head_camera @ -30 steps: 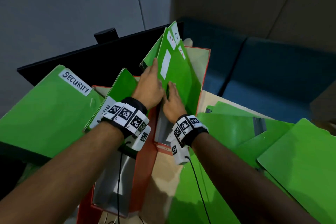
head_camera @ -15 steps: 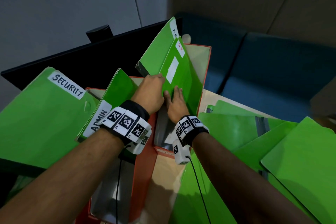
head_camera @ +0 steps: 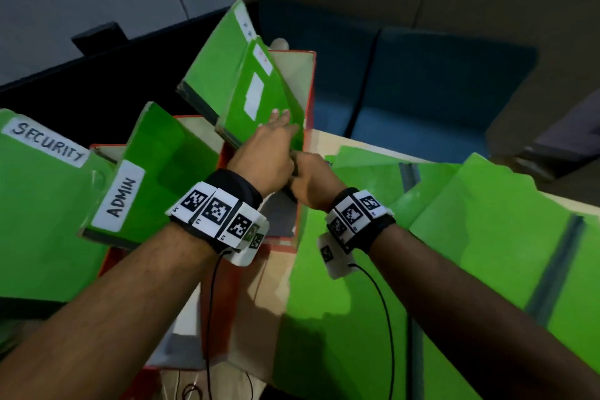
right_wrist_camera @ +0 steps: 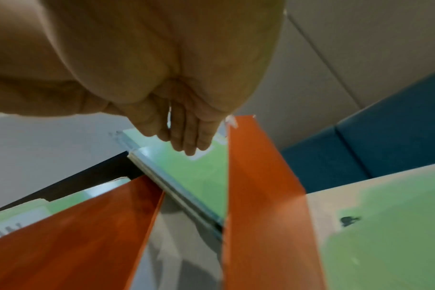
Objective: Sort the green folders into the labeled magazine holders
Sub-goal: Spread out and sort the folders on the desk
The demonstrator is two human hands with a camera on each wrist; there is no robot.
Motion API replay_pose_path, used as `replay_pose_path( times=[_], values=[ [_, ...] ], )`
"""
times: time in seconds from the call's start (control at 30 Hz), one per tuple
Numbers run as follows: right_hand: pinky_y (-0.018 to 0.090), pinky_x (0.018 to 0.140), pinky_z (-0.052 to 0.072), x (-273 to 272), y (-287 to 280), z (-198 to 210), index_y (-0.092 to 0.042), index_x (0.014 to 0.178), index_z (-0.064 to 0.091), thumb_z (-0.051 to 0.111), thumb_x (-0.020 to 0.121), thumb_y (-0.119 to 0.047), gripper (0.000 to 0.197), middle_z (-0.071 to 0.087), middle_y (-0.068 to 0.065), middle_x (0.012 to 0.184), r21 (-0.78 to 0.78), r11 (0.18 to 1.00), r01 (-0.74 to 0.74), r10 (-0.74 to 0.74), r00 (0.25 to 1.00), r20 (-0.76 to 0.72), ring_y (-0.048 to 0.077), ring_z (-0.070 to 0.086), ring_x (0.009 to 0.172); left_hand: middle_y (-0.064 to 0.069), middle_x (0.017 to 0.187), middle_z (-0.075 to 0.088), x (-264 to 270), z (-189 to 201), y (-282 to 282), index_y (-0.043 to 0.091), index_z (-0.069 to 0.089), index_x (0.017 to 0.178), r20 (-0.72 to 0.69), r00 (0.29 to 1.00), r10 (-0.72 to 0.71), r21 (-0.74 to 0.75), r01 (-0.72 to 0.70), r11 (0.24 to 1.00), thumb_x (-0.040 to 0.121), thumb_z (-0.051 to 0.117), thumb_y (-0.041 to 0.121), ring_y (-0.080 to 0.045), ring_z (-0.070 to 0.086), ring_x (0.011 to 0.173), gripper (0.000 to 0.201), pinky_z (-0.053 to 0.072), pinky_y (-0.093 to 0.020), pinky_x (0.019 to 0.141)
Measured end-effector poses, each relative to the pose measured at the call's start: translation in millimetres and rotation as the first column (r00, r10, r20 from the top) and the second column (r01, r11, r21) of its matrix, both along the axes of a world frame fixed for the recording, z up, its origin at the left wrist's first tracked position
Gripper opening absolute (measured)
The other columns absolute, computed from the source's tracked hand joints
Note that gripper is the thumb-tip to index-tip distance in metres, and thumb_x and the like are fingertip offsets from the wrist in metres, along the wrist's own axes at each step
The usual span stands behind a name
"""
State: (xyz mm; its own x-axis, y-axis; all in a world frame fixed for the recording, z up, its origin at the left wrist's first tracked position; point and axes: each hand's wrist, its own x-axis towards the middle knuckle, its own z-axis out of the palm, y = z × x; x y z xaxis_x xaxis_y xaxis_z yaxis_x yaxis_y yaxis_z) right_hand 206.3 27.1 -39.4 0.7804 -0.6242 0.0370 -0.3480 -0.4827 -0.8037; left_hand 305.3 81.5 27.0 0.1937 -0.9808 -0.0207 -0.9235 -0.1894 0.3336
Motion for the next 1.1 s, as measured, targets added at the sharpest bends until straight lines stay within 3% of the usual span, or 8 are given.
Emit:
replay_pose_path(
  times=[0.07,0.13,0.2,0.3,0.5,0.73,0.87,1.1],
  values=[
    [0.035,0.075,0.048,-38.3,-4.0,-8.0,0.001,0.096,0.068,0.056,0.086,0.0,0.015,0.071,0.017,0.098,-0.054,0.998,0.029,-0.028,0.999,0.015,0.027,0.064,0.087,-0.012,0.159,0.019,-24.4,-10.3,0.5,0.008,0.038,0.146,-0.05,0.998,-0.042,-0.031,0.04,0.999,0.08,0.044,-0.015,-0.022,0.013,0.148,0.07,0.014,-0.039,0.121],
    [0.028,0.089,0.047,-82.1,-8.9,-18.7,-0.008,0.11,0.07,0.056,0.091,-0.007,0.023,0.07,0.011,0.111,-0.07,0.992,0.104,-0.107,0.994,-0.039,0.024,0.064,0.103,-0.011,0.158,0.022,-47.3,-25.4,2.2,0.009,0.041,0.144,-0.066,0.995,-0.078,-0.064,0.074,0.995,0.082,0.044,-0.015,-0.021,0.017,0.147,0.067,0.014,-0.033,0.12],
    [0.018,0.09,0.04,-129.0,-12.0,-30.5,-0.016,0.118,0.068,0.057,0.093,-0.011,0.028,0.067,0.005,0.12,-0.087,0.977,0.193,-0.202,0.972,-0.119,0.02,0.061,0.111,-0.009,0.158,0.025,-69.1,-43.3,5.0,0.01,0.044,0.143,-0.095,0.988,-0.12,-0.073,0.114,0.991,0.084,0.045,-0.015,-0.02,0.021,0.146,0.064,0.013,-0.028,0.116],
    [0.02,0.092,0.039,-203.6,-13.4,-56.1,-0.017,0.119,0.067,0.058,0.092,-0.011,0.029,0.066,0.005,0.121,-0.103,0.942,0.318,-0.334,0.91,-0.245,0.022,0.06,0.113,-0.006,0.157,0.026,-101.1,-70.8,8.0,0.012,0.046,0.142,-0.171,0.969,-0.178,-0.028,0.176,0.984,0.088,0.045,-0.012,-0.019,0.022,0.146,0.058,0.01,-0.022,0.111],
    [0.037,0.109,0.032,-331.7,-0.6,-107.9,-0.012,0.133,0.053,0.059,0.091,-0.018,0.043,0.047,0.012,0.143,-0.215,0.835,0.507,-0.532,0.641,-0.553,0.03,0.041,0.131,-0.005,0.155,0.031,-171.4,-115.7,16.2,0.014,0.049,0.139,-0.256,0.931,-0.261,0.096,0.293,0.951,0.092,0.046,-0.003,-0.018,0.028,0.143,0.051,0.013,-0.018,0.111],
    [0.059,0.112,0.016,-392.6,26.2,-124.2,-0.024,0.151,0.019,0.064,0.084,-0.05,0.085,0.002,0.009,0.161,-0.225,0.78,0.584,-0.517,0.399,-0.757,0.032,0.006,0.147,-0.004,0.158,0.027,-251.0,-142.1,2.3,0.013,0.042,0.145,-0.24,0.9,-0.363,0.225,0.415,0.881,0.091,0.045,-0.002,-0.019,0.024,0.144,0.056,0.018,-0.027,0.115],
    [0.059,0.113,0.023,-406.3,42.7,-136.4,-0.025,0.153,0.011,0.058,0.088,-0.052,0.084,-0.002,0.008,0.161,-0.134,0.802,0.582,-0.462,0.464,-0.756,0.035,0.005,0.147,-0.004,0.16,0.018,-277.1,-160.5,3.7,0.017,0.036,0.147,-0.209,0.897,-0.389,0.317,0.439,0.841,0.087,0.054,-0.01,-0.021,0.016,0.147,0.068,0.024,-0.036,0.118],
    [0.048,0.116,0.025,-422.6,67.9,-138.4,-0.011,0.151,0.02,0.053,0.097,-0.016,0.063,0.009,0.016,0.159,-0.159,0.921,0.355,-0.359,0.615,-0.702,0.036,0.005,0.146,-0.002,0.162,-0.007,-307.6,-176.7,3.3,0.023,0.008,0.154,0.024,0.84,-0.542,0.43,0.481,0.764,0.079,0.067,-0.004,-0.022,-0.005,0.149,0.098,0.018,-0.046,0.119]
  ],
)
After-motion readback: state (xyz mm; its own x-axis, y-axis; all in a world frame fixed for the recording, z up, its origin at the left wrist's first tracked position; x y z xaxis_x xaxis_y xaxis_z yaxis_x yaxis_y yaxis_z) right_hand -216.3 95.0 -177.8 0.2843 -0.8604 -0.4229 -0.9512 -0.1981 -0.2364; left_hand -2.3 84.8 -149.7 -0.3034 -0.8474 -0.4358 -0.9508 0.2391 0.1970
